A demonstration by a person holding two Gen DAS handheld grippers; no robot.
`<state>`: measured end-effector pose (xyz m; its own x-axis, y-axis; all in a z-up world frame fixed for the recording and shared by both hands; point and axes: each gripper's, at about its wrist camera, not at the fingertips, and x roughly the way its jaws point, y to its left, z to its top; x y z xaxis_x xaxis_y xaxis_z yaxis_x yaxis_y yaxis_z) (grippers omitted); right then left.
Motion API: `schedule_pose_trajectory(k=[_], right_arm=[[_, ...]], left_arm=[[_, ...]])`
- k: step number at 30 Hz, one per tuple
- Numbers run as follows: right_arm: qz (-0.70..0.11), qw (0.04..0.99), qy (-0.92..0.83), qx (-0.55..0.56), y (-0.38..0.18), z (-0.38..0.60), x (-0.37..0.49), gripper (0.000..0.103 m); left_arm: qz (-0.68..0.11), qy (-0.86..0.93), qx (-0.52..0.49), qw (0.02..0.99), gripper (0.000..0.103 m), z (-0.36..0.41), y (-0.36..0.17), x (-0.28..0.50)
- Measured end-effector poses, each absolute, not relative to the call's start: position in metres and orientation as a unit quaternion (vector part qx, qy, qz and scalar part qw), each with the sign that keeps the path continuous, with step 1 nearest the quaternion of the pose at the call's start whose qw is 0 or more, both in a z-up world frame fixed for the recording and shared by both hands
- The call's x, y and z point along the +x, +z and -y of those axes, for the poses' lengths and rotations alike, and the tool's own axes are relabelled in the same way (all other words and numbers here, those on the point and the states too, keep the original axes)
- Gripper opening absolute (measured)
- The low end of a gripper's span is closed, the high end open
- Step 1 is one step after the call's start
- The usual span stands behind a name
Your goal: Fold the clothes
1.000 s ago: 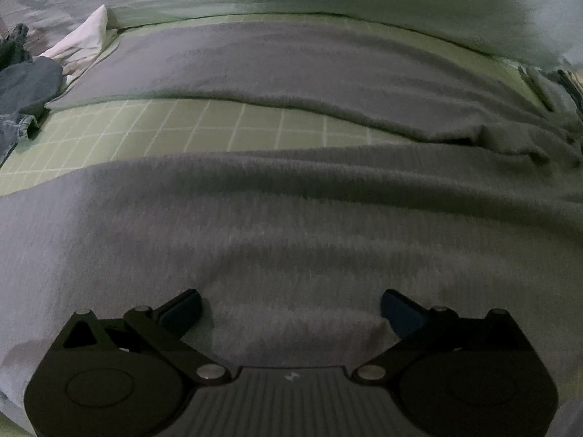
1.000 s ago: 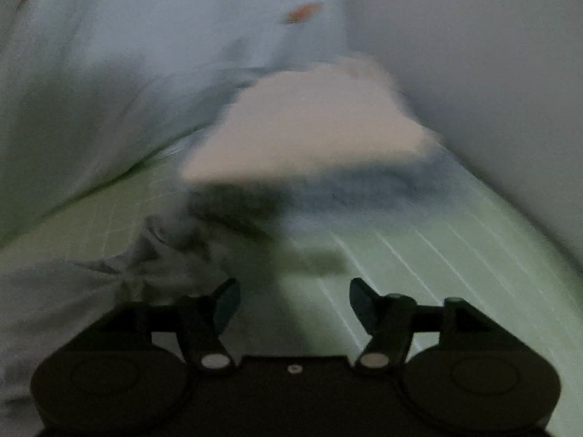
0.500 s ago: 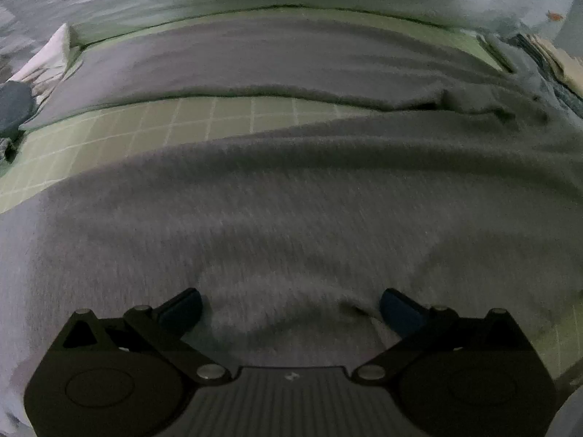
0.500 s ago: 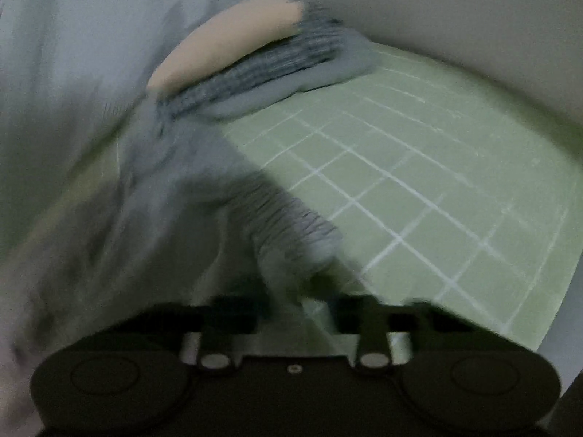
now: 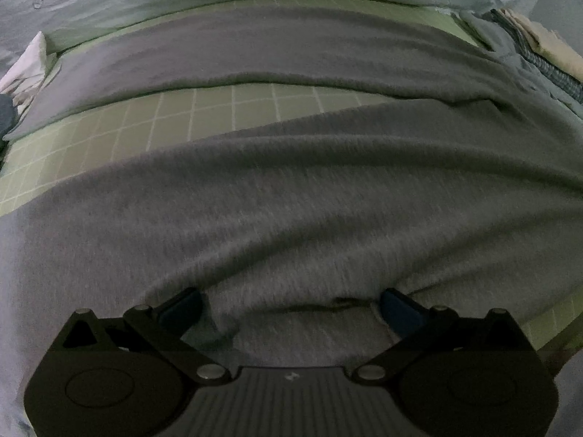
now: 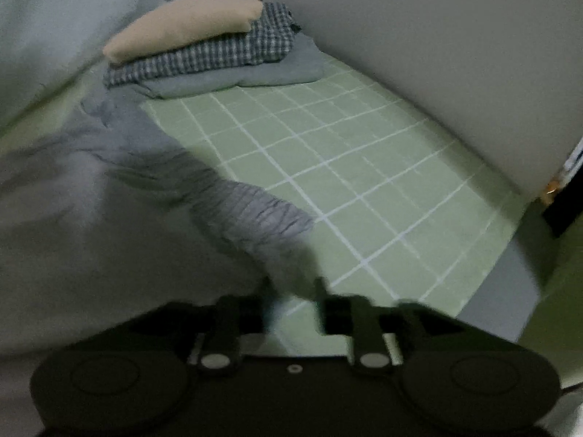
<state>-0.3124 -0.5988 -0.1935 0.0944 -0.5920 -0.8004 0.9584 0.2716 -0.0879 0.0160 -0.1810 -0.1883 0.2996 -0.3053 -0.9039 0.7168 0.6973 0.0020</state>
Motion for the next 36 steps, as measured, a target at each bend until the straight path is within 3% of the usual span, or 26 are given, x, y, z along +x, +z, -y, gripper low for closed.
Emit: schedule_pose_trajectory(k=[2, 12, 17, 23, 31, 36], right_arm=[[-0.367, 0.702, -0.566, 0.228, -0.188, 0.596, -0.305, 0.045], [-0.322, 0.753, -0.55, 0.162, -0.164, 0.595, -0.24, 0.085], [-0.34, 0.786, -0.486, 0.174, -0.173, 0.589, -0.203, 0.086], [-0.35, 0.813, -0.417, 0.206, -0.188, 0.556, -0.178, 0.087], [-0.278, 0.773, -0.378, 0.427, -0.207, 0.55, -0.226, 0.086], [-0.226, 0.733, -0.392, 0.508, -0.211, 0.533, -0.27, 0.083]], left_arm=[[-0.495, -0.333, 0.212, 0.774, 0.103, 0.181, -0.188, 0.016], [-0.5, -0.333, 0.215, 0.77, 0.103, 0.181, -0.188, 0.015], [-0.51, -0.333, 0.191, 0.77, 0.103, 0.166, -0.184, 0.013], [-0.515, -0.259, 0.024, 0.816, 0.099, 0.088, -0.166, 0.017], [-0.482, -0.044, -0.258, 0.837, 0.082, -0.058, -0.165, 0.03], [-0.467, 0.051, -0.274, 0.839, 0.081, -0.105, -0.171, 0.04]])
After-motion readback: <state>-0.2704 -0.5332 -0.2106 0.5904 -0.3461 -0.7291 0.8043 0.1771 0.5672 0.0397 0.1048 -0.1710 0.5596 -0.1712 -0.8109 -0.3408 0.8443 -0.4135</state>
